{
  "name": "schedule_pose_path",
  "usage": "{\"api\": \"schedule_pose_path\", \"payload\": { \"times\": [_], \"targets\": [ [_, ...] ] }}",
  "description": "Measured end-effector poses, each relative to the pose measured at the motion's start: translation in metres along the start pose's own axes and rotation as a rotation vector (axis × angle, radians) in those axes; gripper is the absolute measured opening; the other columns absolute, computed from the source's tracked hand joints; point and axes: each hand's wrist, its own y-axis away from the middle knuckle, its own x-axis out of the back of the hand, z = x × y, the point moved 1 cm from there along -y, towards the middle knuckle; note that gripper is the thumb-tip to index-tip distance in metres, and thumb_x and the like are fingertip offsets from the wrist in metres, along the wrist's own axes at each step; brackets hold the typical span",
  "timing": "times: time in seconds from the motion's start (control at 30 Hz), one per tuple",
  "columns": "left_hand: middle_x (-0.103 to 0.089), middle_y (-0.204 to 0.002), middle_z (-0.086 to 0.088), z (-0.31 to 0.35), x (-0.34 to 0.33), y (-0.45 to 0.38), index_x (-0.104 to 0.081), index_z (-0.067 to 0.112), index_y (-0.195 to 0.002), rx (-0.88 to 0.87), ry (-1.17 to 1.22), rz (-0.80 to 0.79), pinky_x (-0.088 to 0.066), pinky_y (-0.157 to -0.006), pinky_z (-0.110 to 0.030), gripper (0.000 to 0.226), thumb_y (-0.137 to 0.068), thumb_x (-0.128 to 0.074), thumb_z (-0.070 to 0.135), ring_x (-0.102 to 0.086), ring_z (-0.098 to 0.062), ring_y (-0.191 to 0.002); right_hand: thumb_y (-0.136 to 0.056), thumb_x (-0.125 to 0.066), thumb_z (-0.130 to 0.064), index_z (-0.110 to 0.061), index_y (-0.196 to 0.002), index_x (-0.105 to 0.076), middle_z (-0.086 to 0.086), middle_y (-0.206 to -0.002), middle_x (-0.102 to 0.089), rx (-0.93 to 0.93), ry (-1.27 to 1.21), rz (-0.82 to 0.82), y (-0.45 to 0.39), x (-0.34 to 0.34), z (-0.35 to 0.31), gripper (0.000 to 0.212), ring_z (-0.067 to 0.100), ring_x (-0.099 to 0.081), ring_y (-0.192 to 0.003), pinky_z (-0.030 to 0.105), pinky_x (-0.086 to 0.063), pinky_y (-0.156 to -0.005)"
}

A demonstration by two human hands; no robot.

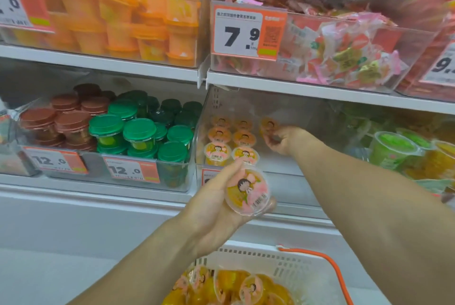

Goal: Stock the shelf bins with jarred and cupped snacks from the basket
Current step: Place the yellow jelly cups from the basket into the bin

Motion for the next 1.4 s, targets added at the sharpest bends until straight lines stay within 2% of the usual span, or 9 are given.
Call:
{"api": "schedule_pose_path", "payload": {
  "times": [0.1, 0.17, 0.23, 0.4, 0.53, 0.73, 1.0, 1.2, 1.4],
  "targets": [
    [-0.069, -0.102, -0.024, 0.003, 0.005, -0.004, -0.063, 0.005, -0.122, 0.015, -0.053, -0.004, -0.062, -0.069, -0.044, 0.054, -0.098, -0.047, 0.05, -0.069, -0.045, -0.096, -0.094, -0.056, 0.007, -0.014, -0.109, -0.061, 0.005, -0.089, -0.065, 0.014, 0.047, 0.016, -0.017, -0.005, 0.002, 0.026, 0.013, -0.06, -0.069, 0.017, -0.048, -0.038],
    [-0.069, -0.094, -0.019, 0.004, 0.01, -0.008, -0.062, 0.01, -0.119, 0.02, -0.138, -0.021, -0.052, -0.051, -0.031, 0.056, -0.099, -0.038, 0.057, -0.07, -0.038, -0.08, -0.094, -0.054, 0.008, -0.012, -0.094, -0.062, 0.004, -0.087, -0.063, 0.025, 0.064, 0.024, -0.025, -0.005, 0.004, 0.021, 0.013, -0.057, -0.069, 0.016, -0.048, -0.039],
    [-0.068, -0.09, -0.016, 0.004, 0.013, -0.012, -0.061, 0.011, -0.118, 0.007, -0.201, 0.003, -0.036, -0.045, -0.026, 0.059, -0.098, -0.035, 0.06, -0.067, -0.03, -0.066, -0.093, -0.057, 0.008, -0.011, -0.09, -0.062, 0.005, -0.083, -0.063, 0.048, 0.087, 0.027, -0.03, -0.005, 0.005, 0.02, 0.013, -0.057, -0.07, 0.016, -0.05, -0.041],
    [-0.07, -0.082, -0.015, -0.002, 0.018, -0.019, -0.063, 0.008, -0.116, -0.013, -0.354, 0.094, -0.022, -0.042, -0.024, 0.063, -0.099, -0.035, 0.061, -0.058, -0.023, -0.053, -0.094, -0.062, -0.001, -0.01, -0.107, -0.066, 0.009, -0.109, -0.068, 0.107, 0.127, -0.027, -0.038, -0.006, 0.003, 0.017, 0.02, -0.064, -0.097, 0.026, -0.056, -0.061],
    [-0.073, -0.095, -0.02, -0.001, 0.019, -0.02, -0.063, 0.009, -0.12, -0.028, -0.351, 0.13, -0.022, -0.04, -0.022, 0.067, -0.099, -0.028, 0.062, -0.058, -0.024, -0.051, -0.094, -0.062, -0.011, -0.008, -0.096, -0.063, 0.014, -0.1, -0.062, 0.109, 0.15, -0.096, -0.026, -0.007, -0.003, 0.005, 0.028, -0.064, -0.094, 0.04, -0.058, -0.085],
    [-0.072, -0.096, -0.025, -0.004, 0.013, -0.019, -0.06, 0.01, -0.122, -0.042, -0.293, 0.164, -0.021, -0.039, -0.021, 0.071, -0.1, -0.02, 0.065, -0.056, -0.026, -0.048, -0.095, -0.062, -0.012, -0.011, -0.106, -0.064, 0.017, -0.12, -0.063, 0.063, 0.208, -0.17, -0.017, 0.015, -0.009, 0.011, 0.035, -0.063, -0.111, 0.049, -0.055, -0.093],
    [-0.072, -0.093, -0.025, -0.01, 0.007, -0.02, -0.062, 0.012, -0.119, -0.042, -0.266, 0.173, -0.022, -0.038, -0.02, 0.067, -0.1, -0.025, 0.064, -0.055, -0.026, -0.047, -0.096, -0.061, -0.021, -0.014, -0.13, -0.058, 0.006, -0.127, -0.058, 0.045, 0.368, -0.216, -0.014, 0.025, 0.002, 0.034, 0.033, -0.055, -0.119, 0.044, -0.054, -0.088],
    [-0.072, -0.09, -0.022, -0.005, 0.007, -0.019, -0.062, 0.013, -0.118, -0.043, -0.252, 0.183, -0.022, -0.039, -0.021, 0.064, -0.101, -0.024, 0.063, -0.053, -0.024, -0.048, -0.094, -0.061, -0.01, -0.006, -0.124, -0.06, 0.012, -0.124, -0.062, 0.2, 0.39, -0.086, -0.023, 0.019, 0.008, 0.031, 0.023, -0.061, -0.098, 0.031, -0.057, -0.072],
    [-0.073, -0.093, -0.022, -0.006, 0.008, -0.02, -0.063, 0.015, -0.116, -0.029, -0.25, 0.187, -0.023, -0.04, -0.021, 0.065, -0.1, -0.025, 0.064, -0.053, -0.023, -0.049, -0.092, -0.058, -0.003, -0.009, -0.102, -0.064, 0.008, -0.11, -0.064, 0.25, 0.419, -0.043, -0.026, 0.021, 0.011, 0.013, 0.024, -0.061, -0.097, 0.034, -0.057, -0.081]
  ]
}}
